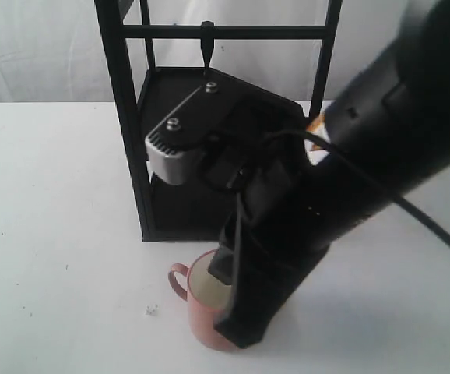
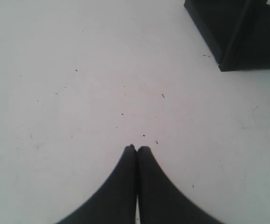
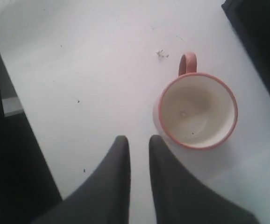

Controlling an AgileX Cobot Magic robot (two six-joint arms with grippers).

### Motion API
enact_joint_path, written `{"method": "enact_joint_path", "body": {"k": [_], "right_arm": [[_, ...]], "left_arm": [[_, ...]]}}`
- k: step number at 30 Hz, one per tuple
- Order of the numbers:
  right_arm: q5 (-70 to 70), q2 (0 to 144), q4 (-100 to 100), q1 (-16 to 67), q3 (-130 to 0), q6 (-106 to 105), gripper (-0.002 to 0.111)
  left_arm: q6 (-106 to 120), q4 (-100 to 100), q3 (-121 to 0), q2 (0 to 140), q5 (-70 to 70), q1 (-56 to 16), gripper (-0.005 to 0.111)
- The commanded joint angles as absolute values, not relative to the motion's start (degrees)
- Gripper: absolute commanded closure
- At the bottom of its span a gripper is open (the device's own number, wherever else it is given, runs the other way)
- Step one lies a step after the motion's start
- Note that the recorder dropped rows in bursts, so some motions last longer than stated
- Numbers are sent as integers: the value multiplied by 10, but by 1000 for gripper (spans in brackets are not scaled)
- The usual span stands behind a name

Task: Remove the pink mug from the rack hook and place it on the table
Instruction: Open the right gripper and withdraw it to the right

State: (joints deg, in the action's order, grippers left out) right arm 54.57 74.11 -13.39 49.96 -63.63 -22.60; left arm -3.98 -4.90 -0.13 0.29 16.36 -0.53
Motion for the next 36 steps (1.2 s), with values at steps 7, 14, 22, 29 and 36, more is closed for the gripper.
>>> {"method": "enact_joint_path", "body": {"k": [7, 14, 22, 29, 36], "right_arm": [[403, 488, -185, 502, -494, -88, 108], [396, 431, -188, 502, -487, -67, 108], [396, 401, -188, 502, -487, -67, 108], [321, 385, -162, 491, -459, -85, 108], [279, 290, -181, 357, -318, -91, 108]], "left_arm": [[-40, -54, 0, 0, 163, -7, 107], [-40, -54, 0, 0, 163, -7, 107], [-40, -54, 0, 0, 163, -7, 107], [-40, -54, 0, 0, 163, -7, 107], [-40, -54, 0, 0, 163, -7, 107]]}}
